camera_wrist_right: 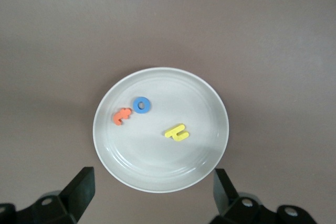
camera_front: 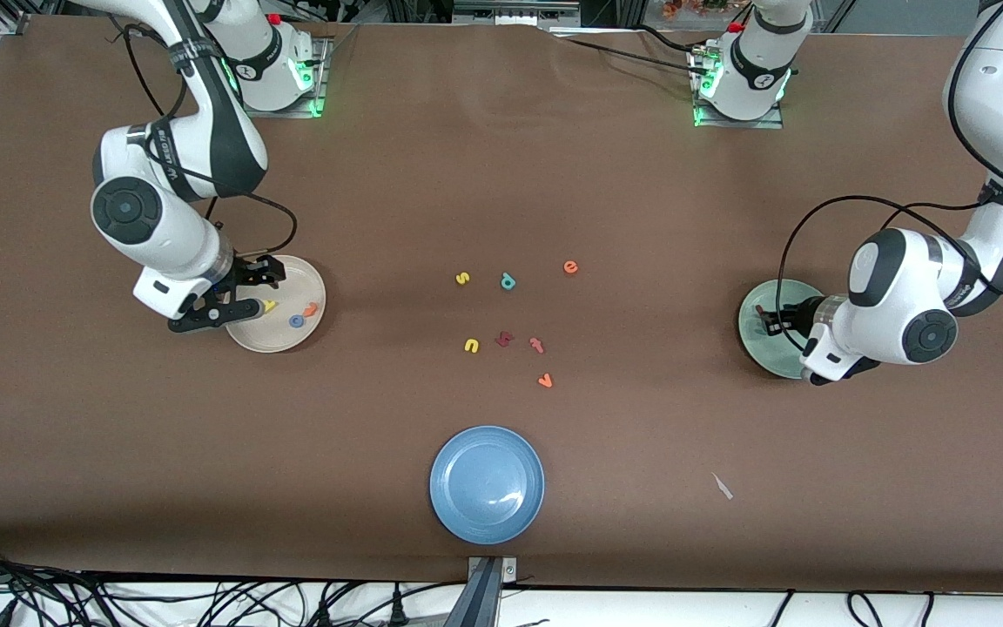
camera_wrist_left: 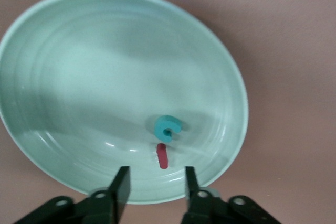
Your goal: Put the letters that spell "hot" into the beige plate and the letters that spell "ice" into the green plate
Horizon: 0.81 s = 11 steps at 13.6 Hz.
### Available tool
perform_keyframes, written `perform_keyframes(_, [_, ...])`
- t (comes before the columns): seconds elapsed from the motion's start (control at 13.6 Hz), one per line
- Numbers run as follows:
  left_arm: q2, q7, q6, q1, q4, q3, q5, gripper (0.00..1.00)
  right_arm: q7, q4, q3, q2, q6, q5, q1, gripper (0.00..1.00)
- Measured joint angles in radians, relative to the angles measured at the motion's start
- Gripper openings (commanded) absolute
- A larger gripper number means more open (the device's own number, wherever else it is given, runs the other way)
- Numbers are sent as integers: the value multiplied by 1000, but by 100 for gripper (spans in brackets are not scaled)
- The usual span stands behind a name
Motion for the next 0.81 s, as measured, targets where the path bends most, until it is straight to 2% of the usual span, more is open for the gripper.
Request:
perform_keyframes(0.15, [-14,-66,-9,2,23,-57,-15,100,1,59,0,-18,-63,1,0,100])
perform_keyframes(0.51, [-37,-419,-20,-18,31,-281,-37,100,7,280,-11,-49,-341,77,-1,100])
perform_keyframes(0.66, [-37,-547,11,-63,26,-323,-38,100,7,361,-19,-56,-442,82,-12,100])
perform_keyframes(0.81, [-36,-655,67,-137,8,-326,-38,100,4,423,-20,-57,-516,83,-39,100])
